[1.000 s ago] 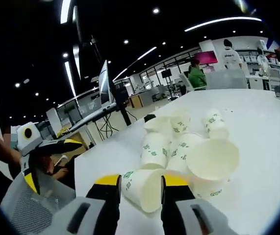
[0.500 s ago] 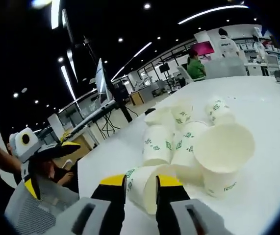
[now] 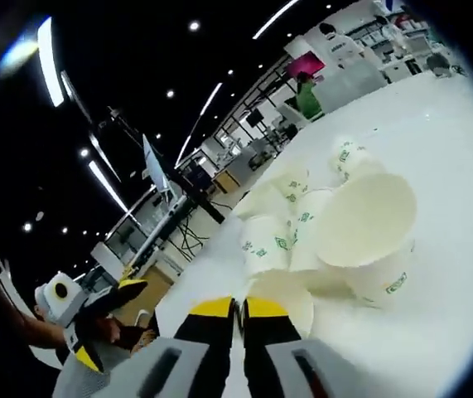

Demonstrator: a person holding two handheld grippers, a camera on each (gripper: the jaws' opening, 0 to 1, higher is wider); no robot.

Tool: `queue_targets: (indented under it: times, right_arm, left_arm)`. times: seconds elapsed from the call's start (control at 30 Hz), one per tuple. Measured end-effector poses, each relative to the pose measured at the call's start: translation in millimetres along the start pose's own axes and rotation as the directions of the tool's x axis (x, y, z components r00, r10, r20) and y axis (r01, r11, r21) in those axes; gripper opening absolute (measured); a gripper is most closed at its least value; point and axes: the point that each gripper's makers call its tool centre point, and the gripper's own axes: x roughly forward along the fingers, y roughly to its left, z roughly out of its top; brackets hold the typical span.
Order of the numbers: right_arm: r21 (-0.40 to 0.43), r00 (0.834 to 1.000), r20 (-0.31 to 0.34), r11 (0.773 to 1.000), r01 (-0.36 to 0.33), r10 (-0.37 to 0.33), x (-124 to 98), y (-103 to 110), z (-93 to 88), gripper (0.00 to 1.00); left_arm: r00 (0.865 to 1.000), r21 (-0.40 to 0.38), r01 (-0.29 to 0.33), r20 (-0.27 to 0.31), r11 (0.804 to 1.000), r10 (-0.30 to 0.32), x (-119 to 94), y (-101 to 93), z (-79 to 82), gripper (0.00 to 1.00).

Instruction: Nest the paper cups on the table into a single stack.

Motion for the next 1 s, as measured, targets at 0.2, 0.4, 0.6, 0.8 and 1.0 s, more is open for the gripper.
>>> queue_targets:
  times: [0.2, 0.4, 0.6, 0.8, 1.0]
  right_arm:
    - [0.014, 1.000, 0.012, 1.000, -0.019, 0.019, -6.1, 9.3, 3.6, 0.00]
    - [-0.012, 0.999, 0.016, 0.999, -0.039, 0.039, -12.8, 19.3, 8.6, 0.00]
    - [-0.061, 0.999, 0.017, 0.997, -0.049, 0.050, -20.8, 27.8, 17.6, 0.00]
    - [-0.097, 0.998, 0.033, 0.994, -0.045, 0.049, -29.5, 30.8, 30.2, 0.00]
    - [-0.172, 0.999, 0.006, 0.985, -0.031, 0.032, -37.7, 33.0, 37.1, 0.00]
  left_arm:
    - [1.000, 0.001, 0.003, 0.002, 1.000, -0.003, 0.1, -0.3, 0.3, 0.88]
    - [1.000, 0.005, 0.009, 0.000, 1.000, -0.009, 0.2, -1.6, 0.3, 0.88]
    - [1.000, 0.008, 0.012, 0.001, 1.000, -0.012, 0.1, -2.3, 0.5, 0.88]
    - [1.000, 0.008, 0.016, 0.002, 1.000, -0.016, 0.0, -3.0, 1.0, 0.88]
    - [1.000, 0.006, 0.017, 0.004, 1.000, -0.017, -0.3, -3.1, 1.2, 0.88]
